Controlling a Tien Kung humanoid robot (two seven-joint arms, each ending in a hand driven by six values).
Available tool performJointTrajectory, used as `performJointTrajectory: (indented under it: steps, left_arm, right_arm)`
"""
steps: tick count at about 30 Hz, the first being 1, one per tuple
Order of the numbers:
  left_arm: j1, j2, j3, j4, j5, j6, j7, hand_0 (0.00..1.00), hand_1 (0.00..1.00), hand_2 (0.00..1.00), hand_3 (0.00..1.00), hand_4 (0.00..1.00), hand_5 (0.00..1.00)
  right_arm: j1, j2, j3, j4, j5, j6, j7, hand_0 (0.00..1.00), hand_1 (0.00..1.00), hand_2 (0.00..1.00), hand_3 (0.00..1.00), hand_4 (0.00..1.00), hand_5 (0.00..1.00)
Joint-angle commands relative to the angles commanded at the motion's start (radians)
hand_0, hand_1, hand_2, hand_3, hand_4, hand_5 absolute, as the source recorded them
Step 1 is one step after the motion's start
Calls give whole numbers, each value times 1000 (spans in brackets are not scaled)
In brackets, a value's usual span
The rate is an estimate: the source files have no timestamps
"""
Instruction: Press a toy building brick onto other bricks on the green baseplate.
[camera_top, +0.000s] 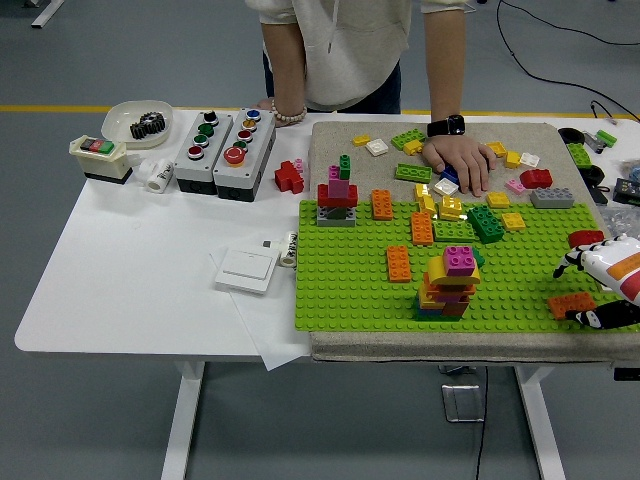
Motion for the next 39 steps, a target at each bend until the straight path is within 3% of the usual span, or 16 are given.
performJointTrajectory:
  steps: [13,25,39]
  left_arm:
    - [-5,-1,1,-1,-2,-1,0,793,769,736,585,644,664]
    - [-5,-3,0,-2,-1,-2,0,793,769,736,585,644,664]
    - [-5,-3,-3,-4,7,-5,3,793,769,736,585,644,667]
  right_arm:
    - [-20,-6,28,25,-15,29,5,633,595,672,616,848,232]
    - [-10,11,15,-27,-11,25,5,655,621,690,639,851,222]
    - [-19,23,11,-19,4,24,-2,630,584,666,680,853,218]
